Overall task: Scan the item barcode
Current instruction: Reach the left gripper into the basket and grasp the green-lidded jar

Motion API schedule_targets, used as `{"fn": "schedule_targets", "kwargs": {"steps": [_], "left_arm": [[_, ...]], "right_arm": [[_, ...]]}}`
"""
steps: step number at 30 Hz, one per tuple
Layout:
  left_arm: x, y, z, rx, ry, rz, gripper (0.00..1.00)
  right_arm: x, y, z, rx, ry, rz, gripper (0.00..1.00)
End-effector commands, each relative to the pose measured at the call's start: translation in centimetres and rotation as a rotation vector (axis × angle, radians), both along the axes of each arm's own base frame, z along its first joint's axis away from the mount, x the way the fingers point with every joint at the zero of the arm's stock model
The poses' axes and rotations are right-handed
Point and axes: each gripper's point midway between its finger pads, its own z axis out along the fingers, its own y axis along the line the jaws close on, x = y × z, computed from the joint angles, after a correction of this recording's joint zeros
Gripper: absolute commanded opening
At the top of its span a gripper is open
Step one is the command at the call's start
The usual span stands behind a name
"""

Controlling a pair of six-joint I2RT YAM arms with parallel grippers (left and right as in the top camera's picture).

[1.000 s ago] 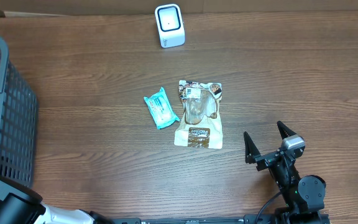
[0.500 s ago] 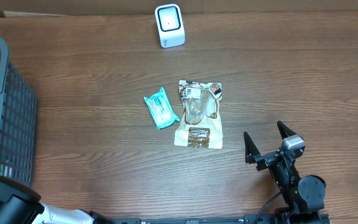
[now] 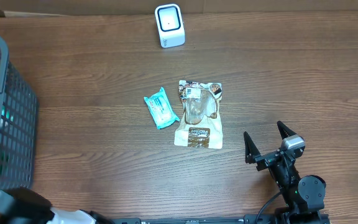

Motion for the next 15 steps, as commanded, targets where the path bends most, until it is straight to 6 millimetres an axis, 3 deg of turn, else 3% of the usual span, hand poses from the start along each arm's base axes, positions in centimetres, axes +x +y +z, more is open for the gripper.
{"fn": "schedule_targets", "kwargs": {"steps": [1,3,6,11,15], "left_arm": [[0.1,-3.6,5.8,0.135,-0.097,-0.045,0.04],[-0.6,-3.1,5.8,0.206,-0.033,0.014,0.04],[-1.7,-2.0,3.2,0.211,0.12,0.09,0.22],[-2.8,-0.4,-3.6,0.054,0.332,0.153,0.32],[-4.2,1.0,-8.1,-0.01,0.482,0.191,0.34]], "right_arm": [[0.0,-0.1,-0.2,0.004,-0.004,-0.003,1.0],[0.0,-0.1,-0.2,0.004,-0.004,-0.003,1.0],[0.0,-0.1,-0.2,0.004,-0.004,-0.003,1.0],[0.0,-0.1,-0.2,0.004,-0.004,-0.003,1.0],[0.0,-0.1,-0.2,0.004,-0.004,-0.003,1.0]]}}
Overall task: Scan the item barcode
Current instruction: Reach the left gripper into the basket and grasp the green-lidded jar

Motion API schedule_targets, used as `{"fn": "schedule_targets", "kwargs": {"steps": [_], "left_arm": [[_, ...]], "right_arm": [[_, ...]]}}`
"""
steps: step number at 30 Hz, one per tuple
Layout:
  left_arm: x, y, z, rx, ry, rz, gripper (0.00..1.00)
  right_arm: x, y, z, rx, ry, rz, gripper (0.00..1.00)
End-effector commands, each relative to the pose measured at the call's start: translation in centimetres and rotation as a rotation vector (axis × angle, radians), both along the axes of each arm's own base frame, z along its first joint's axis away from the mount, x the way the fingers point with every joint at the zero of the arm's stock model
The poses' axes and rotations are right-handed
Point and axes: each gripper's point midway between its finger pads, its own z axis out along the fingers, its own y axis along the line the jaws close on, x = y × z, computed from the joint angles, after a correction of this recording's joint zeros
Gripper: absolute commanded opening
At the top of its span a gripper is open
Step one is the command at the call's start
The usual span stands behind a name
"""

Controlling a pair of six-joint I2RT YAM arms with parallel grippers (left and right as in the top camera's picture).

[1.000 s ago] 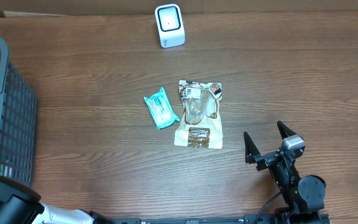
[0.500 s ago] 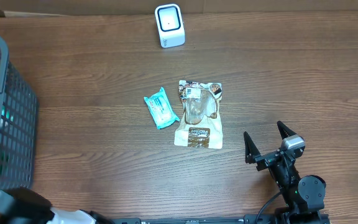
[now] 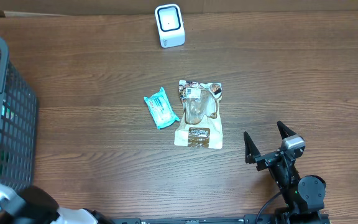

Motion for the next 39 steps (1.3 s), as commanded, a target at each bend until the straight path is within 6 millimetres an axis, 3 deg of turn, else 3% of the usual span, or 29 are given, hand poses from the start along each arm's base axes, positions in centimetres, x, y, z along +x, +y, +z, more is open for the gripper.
{"fn": "schedule_targets", "kwargs": {"steps": [1,5,10,11,17,22,25,39], "left_arm": [[-2.5,2.2,-4.7,-0.035,0.189,0.108,0.35],[-4.9,3.2,-9.5,-0.078,0.374,0.156,0.45],[-7.7,4.2,-12.6,-0.097,0.481,0.217,0.84],[-8.6,4.8,-13.2,-0.1,0.49,0.227,0.97],[-9.6,6.1,-15.4,-0.098,0.472,0.239,1.0],[-7.0,5.6,-17.8,-0.119,0.378,0.085,1.0],[-6.6,5.7,-18.9,-0.094,0.387,0.059,1.0],[-7.0,6.7,-20.3,-0.051,0.396,0.129,1.0]], "right_arm": [[0.0,-0.1,-0.2,0.003,-0.004,-0.004,1.0],[0.0,-0.1,-0.2,0.004,-0.003,-0.003,1.0],[0.0,-0.1,-0.2,0.003,-0.004,-0.004,1.0],[0.0,-0.1,-0.2,0.003,-0.004,-0.004,1.0],[0.0,-0.1,-0.2,0.003,-0.004,-0.003,1.0],[0.0,-0.1,-0.2,0.003,-0.004,-0.004,1.0],[0.0,-0.1,-0.2,0.003,-0.004,-0.004,1.0],[0.0,-0.1,-0.2,0.004,-0.003,-0.004,1.0]]}}
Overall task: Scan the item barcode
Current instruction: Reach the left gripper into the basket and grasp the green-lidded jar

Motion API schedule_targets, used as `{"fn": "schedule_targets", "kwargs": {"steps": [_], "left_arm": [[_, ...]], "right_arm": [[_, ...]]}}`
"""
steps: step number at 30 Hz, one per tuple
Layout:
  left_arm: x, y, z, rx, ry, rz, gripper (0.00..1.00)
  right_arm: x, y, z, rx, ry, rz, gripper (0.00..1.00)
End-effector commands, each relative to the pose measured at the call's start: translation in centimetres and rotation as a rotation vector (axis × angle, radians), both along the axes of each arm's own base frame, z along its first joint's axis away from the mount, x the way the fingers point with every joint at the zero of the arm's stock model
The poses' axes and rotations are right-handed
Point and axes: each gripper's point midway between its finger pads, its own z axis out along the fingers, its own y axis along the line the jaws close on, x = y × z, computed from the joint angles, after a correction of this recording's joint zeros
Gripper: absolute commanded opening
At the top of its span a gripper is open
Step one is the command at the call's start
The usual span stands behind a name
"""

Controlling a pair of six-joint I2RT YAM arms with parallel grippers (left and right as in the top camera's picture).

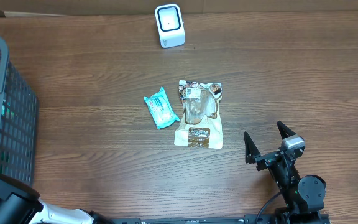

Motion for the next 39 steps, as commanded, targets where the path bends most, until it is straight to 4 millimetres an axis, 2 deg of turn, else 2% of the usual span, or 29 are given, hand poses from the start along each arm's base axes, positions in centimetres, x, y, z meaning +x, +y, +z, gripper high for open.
{"fn": "schedule_targets", "kwargs": {"steps": [1,4,12,39], "left_arm": [[0.0,-0.3,-0.9,-0.012,-0.003,0.013,1.0],[1.0,-0.6,-1.7,-0.029,-0.059,0.001,1.0],[0.4,-0.3,-2.7,-0.004,-0.032,0.011,1.0],[0.8,0.3,-6.1,0.061,-0.078,0.01,1.0]], "right_arm": [[0.0,-0.1,-0.2,0.003,-0.004,-0.004,1.0],[0.0,-0.1,-0.2,0.003,-0.004,-0.003,1.0],[0.0,-0.1,-0.2,0.004,-0.003,-0.003,1.0],[0.0,-0.1,-0.2,0.003,-0.004,-0.004,1.0]]}}
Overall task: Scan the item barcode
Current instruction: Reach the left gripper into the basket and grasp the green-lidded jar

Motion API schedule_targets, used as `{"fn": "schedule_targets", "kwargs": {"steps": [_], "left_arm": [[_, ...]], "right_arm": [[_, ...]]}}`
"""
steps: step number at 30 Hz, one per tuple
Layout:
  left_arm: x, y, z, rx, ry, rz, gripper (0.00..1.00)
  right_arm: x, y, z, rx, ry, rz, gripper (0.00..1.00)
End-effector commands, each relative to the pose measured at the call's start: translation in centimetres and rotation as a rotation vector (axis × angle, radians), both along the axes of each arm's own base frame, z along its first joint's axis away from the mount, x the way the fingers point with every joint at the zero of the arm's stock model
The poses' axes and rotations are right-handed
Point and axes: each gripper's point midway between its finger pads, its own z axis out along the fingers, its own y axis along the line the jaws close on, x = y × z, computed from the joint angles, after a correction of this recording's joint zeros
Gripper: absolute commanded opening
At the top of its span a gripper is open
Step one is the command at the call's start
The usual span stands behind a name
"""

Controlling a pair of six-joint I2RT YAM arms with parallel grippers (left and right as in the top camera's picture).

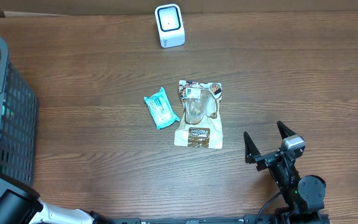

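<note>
A white barcode scanner (169, 25) stands at the far middle of the table. A teal packet (161, 108) and a beige snack bag (199, 114) lie side by side at the table's centre. My right gripper (266, 140) rests open near the front right, with nothing between its fingers. My left arm (8, 208) reaches up from the bottom left corner into the grey basket (17, 118). Its dark front end sits inside the basket at the frame's edge, and its fingers are hidden.
The grey mesh basket takes up the left edge of the table, and a bit of teal (4, 111) shows through its wall. A cardboard edge (73, 6) runs along the back.
My left arm has shifted very slightly at the bottom left corner. The packet, the bag, the scanner and my right gripper are where they were.
At first my left arm lay low at the bottom left corner, its white link showing below the basket. Half a second later it had shifted. By the last earlier moment its dark front end was inside the basket, where it stays. Nothing else moved.
</note>
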Motion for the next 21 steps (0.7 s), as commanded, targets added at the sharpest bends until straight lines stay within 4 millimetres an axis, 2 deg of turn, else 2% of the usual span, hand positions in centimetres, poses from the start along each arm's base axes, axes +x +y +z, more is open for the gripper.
{"fn": "schedule_targets", "kwargs": {"steps": [1,3,7,12,17,21], "left_arm": [[-0.2,-0.1,-0.5,-0.002,0.002,0.015,1.0],[-0.1,-0.1,-0.5,0.0,0.0,0.015,0.96],[-0.2,-0.2,-0.5,-0.003,0.002,0.015,0.78],[-0.2,-0.5,-0.6,-0.019,0.003,0.013,0.62],[0.0,-0.8,0.0,-0.04,-0.006,0.007,0.54],[1.0,-0.6,1.7,-0.049,-0.062,0.028,0.5]], "right_arm": [[0.0,-0.1,-0.2,0.004,-0.004,-0.003,1.0],[0.0,-0.1,-0.2,0.004,-0.004,-0.004,1.0],[0.0,-0.1,-0.2,0.004,-0.004,-0.003,1.0],[0.0,-0.1,-0.2,0.004,-0.004,-0.003,1.0],[0.0,-0.1,-0.2,0.004,-0.004,-0.004,1.0],[0.0,-0.1,-0.2,0.004,-0.004,-0.003,1.0]]}}
